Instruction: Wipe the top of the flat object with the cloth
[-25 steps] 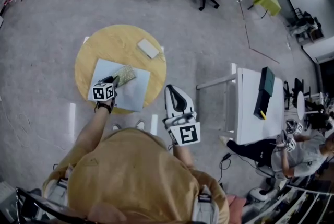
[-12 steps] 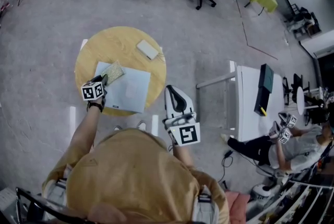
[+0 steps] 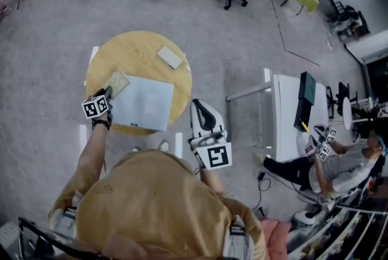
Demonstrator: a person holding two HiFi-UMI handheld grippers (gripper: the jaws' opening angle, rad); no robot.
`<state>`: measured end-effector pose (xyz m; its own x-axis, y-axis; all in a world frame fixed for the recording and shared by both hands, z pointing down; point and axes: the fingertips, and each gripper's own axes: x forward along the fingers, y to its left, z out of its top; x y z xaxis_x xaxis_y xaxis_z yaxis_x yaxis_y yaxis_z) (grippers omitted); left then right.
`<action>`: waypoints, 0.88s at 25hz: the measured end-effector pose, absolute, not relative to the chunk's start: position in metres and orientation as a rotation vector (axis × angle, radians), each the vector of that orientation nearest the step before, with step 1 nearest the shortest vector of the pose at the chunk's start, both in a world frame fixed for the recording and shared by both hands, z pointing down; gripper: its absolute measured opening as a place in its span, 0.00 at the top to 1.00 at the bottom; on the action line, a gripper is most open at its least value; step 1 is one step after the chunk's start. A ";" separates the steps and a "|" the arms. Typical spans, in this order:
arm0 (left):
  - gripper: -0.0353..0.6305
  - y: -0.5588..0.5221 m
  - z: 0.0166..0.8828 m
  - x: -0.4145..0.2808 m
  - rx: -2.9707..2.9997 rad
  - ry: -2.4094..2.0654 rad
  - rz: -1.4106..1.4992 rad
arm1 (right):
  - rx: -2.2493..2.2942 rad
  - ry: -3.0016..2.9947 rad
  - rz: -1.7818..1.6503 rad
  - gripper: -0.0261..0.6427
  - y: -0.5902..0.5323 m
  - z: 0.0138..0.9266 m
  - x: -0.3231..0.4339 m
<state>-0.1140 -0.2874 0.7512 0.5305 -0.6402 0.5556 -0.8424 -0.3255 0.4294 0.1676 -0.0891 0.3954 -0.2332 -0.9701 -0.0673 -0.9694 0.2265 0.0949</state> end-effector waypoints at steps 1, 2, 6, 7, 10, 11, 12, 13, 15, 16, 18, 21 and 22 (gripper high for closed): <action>0.85 -0.288 0.752 -0.118 2.065 -1.206 0.366 | 1.941 -2.454 -0.183 0.96 -0.089 0.396 0.168; 0.85 -0.289 0.750 -0.121 2.057 -1.210 0.360 | 1.941 -2.453 -0.184 0.96 -0.089 0.396 0.168; 0.85 -0.289 0.745 -0.132 2.043 -1.222 0.336 | 1.937 -2.454 -0.188 0.96 -0.089 0.393 0.162; 0.85 -0.289 0.744 -0.135 2.042 -1.227 0.331 | 1.937 -2.454 -0.186 0.96 -0.088 0.392 0.161; 0.85 -0.292 0.742 -0.144 2.037 -1.253 0.304 | 1.938 -2.452 -0.184 0.96 -0.088 0.392 0.159; 0.85 -0.293 0.741 -0.147 2.035 -1.264 0.294 | 1.939 -2.450 -0.184 0.96 -0.088 0.392 0.159; 0.85 -0.294 0.740 -0.150 2.034 -1.278 0.283 | 1.939 -2.449 -0.186 0.96 -0.088 0.391 0.159; 0.85 -0.296 0.739 -0.154 2.032 -1.292 0.271 | 1.937 -2.449 -0.188 0.96 -0.087 0.391 0.158; 0.85 -0.299 0.735 -0.161 2.023 -1.322 0.241 | 1.933 -2.452 -0.197 0.96 -0.086 0.390 0.157; 0.85 -0.301 0.733 -0.167 2.016 -1.342 0.224 | 1.931 -2.453 -0.199 0.96 -0.086 0.389 0.157; 0.85 -0.305 0.728 -0.179 1.998 -1.383 0.195 | 1.927 -2.452 -0.202 0.96 -0.085 0.390 0.155; 0.85 -0.307 0.721 -0.195 1.983 -1.434 0.178 | 1.924 -2.451 -0.203 0.96 -0.084 0.390 0.154; 0.85 -0.307 0.718 -0.198 1.986 -1.445 0.171 | 1.924 -2.452 -0.202 0.96 -0.084 0.390 0.155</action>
